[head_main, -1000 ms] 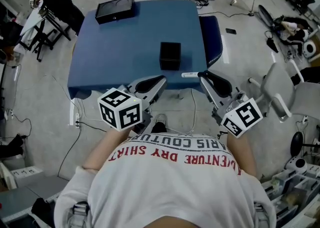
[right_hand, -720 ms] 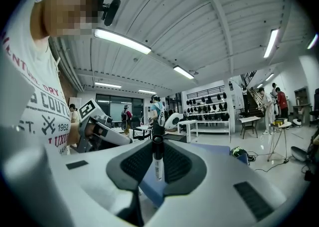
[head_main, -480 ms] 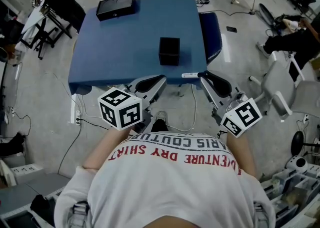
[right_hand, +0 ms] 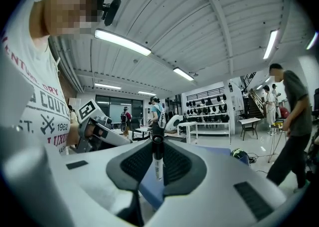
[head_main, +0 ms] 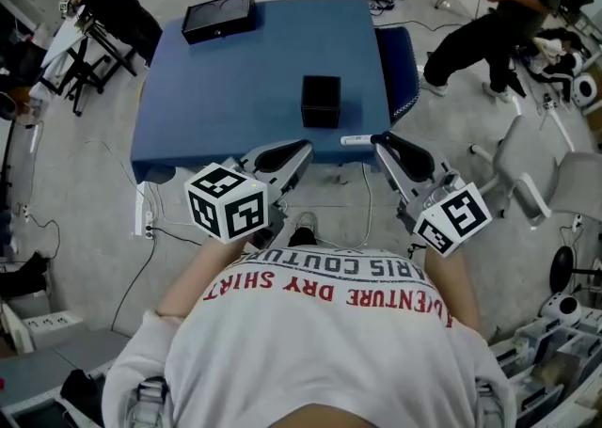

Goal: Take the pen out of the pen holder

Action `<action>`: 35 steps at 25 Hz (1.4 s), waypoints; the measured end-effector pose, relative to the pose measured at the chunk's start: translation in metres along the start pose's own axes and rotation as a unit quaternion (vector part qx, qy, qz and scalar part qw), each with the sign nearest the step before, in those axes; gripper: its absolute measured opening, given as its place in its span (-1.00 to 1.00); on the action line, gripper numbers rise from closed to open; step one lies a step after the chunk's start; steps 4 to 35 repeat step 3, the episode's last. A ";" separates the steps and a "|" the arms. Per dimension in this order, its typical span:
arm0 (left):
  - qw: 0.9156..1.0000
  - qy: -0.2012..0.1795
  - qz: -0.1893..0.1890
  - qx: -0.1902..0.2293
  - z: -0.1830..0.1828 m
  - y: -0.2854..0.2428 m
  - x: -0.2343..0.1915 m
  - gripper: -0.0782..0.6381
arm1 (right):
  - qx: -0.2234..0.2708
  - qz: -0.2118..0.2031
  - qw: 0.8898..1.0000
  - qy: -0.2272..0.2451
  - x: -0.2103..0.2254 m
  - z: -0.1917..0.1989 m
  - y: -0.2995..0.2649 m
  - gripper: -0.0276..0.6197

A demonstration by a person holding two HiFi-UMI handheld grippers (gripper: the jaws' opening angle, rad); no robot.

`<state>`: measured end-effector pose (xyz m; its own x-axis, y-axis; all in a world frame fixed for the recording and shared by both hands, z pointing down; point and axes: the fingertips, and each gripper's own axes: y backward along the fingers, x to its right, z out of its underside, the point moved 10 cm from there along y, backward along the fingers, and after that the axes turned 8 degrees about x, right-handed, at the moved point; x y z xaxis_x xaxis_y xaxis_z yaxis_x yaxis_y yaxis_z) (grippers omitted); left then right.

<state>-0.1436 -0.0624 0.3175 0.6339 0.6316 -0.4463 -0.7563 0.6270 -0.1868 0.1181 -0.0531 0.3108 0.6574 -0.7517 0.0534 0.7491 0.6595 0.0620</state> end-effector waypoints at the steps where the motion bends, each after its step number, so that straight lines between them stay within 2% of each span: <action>1: 1.000 -0.001 0.000 0.000 -0.001 -0.001 -0.001 -0.69 | 0.001 0.000 1.000 0.000 0.000 0.000 -0.001 -0.68; 35: 1.000 -0.002 0.001 -0.001 -0.003 -0.002 -0.002 -0.69 | 0.001 0.000 1.000 -0.001 0.000 -0.001 -0.002 -0.68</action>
